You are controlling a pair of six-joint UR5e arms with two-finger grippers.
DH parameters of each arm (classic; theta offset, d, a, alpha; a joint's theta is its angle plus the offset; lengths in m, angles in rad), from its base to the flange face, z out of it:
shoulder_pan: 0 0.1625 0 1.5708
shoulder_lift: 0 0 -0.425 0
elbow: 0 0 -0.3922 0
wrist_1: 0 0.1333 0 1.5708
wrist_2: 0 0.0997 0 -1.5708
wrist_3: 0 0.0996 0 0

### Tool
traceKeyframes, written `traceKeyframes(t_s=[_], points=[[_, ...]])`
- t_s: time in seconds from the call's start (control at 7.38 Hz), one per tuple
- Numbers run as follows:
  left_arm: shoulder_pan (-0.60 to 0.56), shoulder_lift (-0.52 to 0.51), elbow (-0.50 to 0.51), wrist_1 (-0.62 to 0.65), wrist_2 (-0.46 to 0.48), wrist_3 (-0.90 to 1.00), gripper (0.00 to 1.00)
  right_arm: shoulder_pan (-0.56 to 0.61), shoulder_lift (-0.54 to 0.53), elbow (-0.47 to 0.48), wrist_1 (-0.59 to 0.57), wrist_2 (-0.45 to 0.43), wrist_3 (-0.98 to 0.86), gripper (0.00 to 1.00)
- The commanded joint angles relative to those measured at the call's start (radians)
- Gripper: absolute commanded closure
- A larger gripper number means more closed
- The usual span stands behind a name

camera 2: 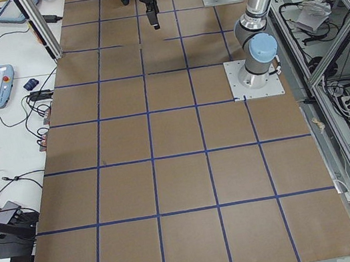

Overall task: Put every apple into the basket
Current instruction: 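Release the green apple into the basket and raise the right gripper away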

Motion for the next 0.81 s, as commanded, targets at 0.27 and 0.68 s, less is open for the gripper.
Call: traceKeyframes(t_s=[0.27,0.68], points=[[0.000,-0.003,-0.005,0.000,0.000,0.001,0.00,0.018,-0.203,-0.002,0.221,0.007,-0.001,0.00],[0.000,-0.003,-0.005,0.000,0.001,0.001,0.00,0.030,-0.272,0.001,0.279,0.080,-0.007,0.00]])
